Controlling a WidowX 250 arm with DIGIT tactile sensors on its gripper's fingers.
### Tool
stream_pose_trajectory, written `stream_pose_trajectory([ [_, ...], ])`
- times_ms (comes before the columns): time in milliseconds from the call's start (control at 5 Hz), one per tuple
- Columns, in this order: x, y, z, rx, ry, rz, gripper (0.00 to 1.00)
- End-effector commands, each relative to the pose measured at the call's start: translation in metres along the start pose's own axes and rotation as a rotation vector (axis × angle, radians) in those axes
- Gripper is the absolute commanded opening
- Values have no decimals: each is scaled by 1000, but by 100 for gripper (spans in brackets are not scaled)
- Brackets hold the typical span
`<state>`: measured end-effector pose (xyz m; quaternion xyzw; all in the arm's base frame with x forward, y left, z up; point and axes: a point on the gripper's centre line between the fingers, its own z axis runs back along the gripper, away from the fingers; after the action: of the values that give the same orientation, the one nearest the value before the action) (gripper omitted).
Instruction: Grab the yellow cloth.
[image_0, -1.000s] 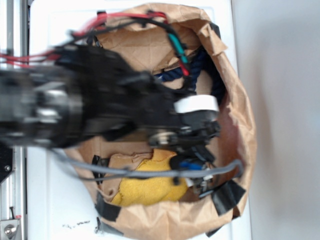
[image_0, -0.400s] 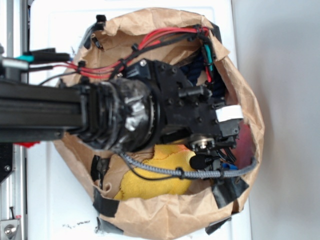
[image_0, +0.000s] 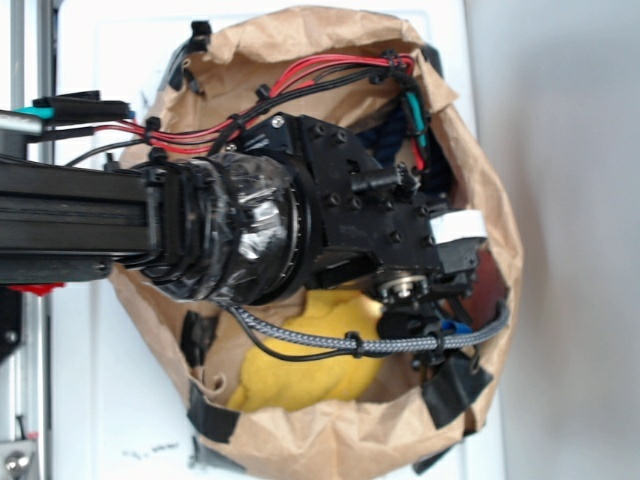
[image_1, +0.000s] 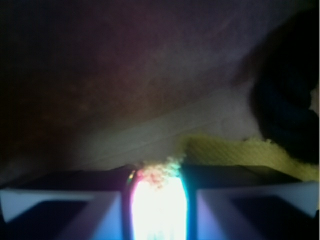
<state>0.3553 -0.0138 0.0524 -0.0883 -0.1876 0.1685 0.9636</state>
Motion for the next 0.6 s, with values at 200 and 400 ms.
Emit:
stream_pose_trajectory([
  [200,10,9,78,-41,-76,21,0],
  [400,5,13,102,-46,-32,12,0],
])
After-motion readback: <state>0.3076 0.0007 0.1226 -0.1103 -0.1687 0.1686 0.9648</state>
